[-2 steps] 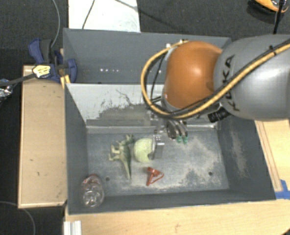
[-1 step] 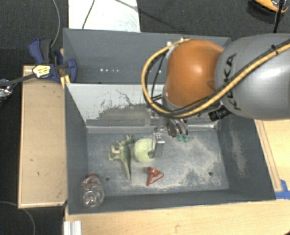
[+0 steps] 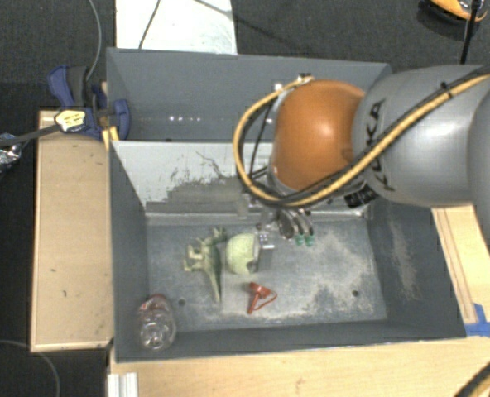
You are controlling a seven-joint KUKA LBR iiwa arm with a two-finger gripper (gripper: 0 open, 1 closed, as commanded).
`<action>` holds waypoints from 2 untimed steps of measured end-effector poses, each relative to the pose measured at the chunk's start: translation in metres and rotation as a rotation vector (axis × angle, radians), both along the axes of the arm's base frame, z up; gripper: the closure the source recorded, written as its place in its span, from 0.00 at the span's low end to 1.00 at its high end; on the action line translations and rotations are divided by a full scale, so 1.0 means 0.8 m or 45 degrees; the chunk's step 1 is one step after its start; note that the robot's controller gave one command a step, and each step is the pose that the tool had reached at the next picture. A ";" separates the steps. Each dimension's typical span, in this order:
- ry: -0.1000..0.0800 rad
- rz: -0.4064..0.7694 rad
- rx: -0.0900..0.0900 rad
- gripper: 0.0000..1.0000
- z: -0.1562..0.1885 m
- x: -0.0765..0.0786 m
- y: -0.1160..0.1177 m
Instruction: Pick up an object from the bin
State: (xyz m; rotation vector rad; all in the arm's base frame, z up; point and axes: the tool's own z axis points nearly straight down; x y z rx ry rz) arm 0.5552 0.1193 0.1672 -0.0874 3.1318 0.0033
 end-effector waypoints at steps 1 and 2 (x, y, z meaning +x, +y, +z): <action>0.008 0.244 -0.003 0.00 -0.049 0.004 0.002; -0.002 0.493 -0.004 0.00 -0.082 0.013 -0.009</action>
Offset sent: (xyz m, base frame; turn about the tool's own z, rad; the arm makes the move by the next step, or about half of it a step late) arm 0.0113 -0.0097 -0.0710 -0.3905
